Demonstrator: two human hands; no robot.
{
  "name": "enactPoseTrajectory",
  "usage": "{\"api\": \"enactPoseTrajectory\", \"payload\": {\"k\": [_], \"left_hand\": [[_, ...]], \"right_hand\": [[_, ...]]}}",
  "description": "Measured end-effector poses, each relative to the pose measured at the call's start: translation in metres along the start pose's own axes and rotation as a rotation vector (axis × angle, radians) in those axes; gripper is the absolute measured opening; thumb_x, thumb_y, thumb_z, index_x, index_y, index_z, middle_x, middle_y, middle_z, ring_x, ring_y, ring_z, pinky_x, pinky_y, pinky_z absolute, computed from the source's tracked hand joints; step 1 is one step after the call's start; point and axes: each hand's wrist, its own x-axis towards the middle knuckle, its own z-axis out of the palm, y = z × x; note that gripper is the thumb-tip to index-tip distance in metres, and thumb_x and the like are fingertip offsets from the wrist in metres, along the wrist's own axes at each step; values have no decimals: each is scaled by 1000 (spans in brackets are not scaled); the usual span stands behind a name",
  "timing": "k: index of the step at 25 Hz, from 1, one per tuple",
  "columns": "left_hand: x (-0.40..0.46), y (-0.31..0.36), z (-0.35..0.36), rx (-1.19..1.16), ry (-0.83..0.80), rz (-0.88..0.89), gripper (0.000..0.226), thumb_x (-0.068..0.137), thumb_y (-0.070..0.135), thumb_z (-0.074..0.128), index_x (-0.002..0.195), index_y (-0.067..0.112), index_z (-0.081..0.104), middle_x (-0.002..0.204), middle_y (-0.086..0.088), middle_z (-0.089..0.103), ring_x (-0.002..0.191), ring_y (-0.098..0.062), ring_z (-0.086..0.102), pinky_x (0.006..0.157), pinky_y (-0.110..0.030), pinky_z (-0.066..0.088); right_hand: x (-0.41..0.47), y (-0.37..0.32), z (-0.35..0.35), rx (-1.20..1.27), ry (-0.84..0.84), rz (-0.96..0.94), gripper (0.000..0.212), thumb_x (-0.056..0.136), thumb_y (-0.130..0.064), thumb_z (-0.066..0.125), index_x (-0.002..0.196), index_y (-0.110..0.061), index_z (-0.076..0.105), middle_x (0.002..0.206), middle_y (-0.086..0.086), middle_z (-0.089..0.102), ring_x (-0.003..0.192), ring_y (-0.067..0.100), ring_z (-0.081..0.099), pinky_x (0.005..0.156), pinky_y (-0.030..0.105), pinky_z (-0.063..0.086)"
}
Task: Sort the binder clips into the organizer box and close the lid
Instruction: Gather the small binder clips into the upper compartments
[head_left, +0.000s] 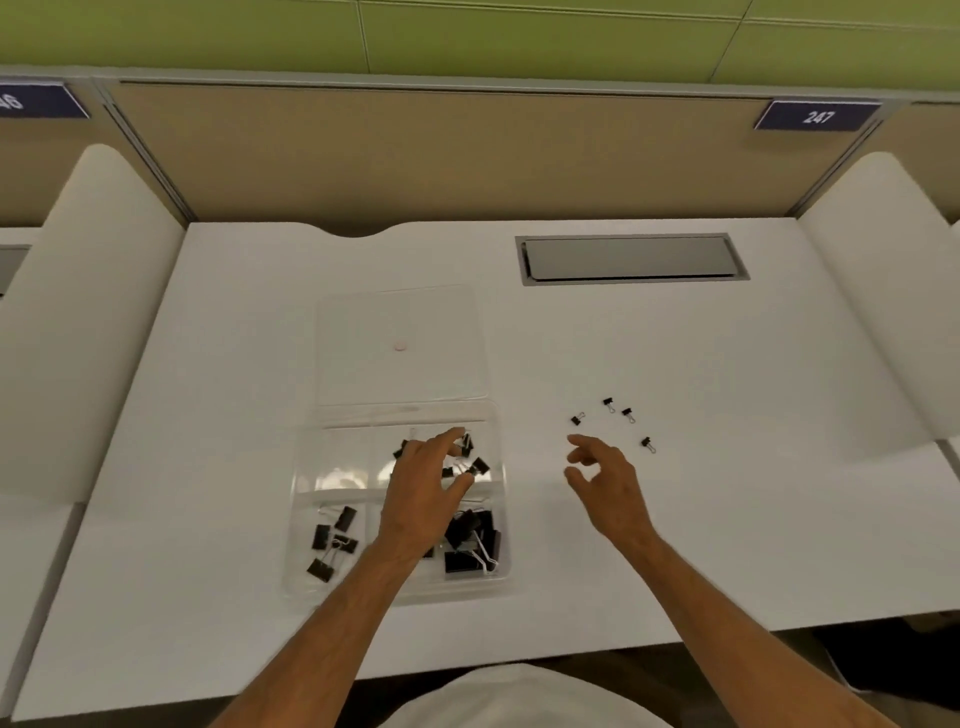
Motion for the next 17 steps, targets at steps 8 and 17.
{"api": "enactPoseTrajectory", "payload": {"k": [8, 17], "left_hand": [[2, 69, 71, -5, 35, -63, 52, 87, 27, 72, 134, 35, 50, 110, 20, 58, 107, -5, 46, 96, -31, 44], [-9, 100, 109, 68, 73, -106, 55, 88, 25, 72, 136, 34, 49, 108, 25, 54, 111, -6, 46, 93, -21, 35]], "right_hand": [[39, 86, -88, -128, 5, 101, 23, 88, -16, 66, 108, -29, 64, 97, -15, 63, 98, 16, 57, 80, 28, 44], [79, 122, -95, -273, -160, 123, 52, 90, -20, 62, 138, -26, 44, 114, -6, 59, 114, 19, 47, 83, 37, 50]]}}
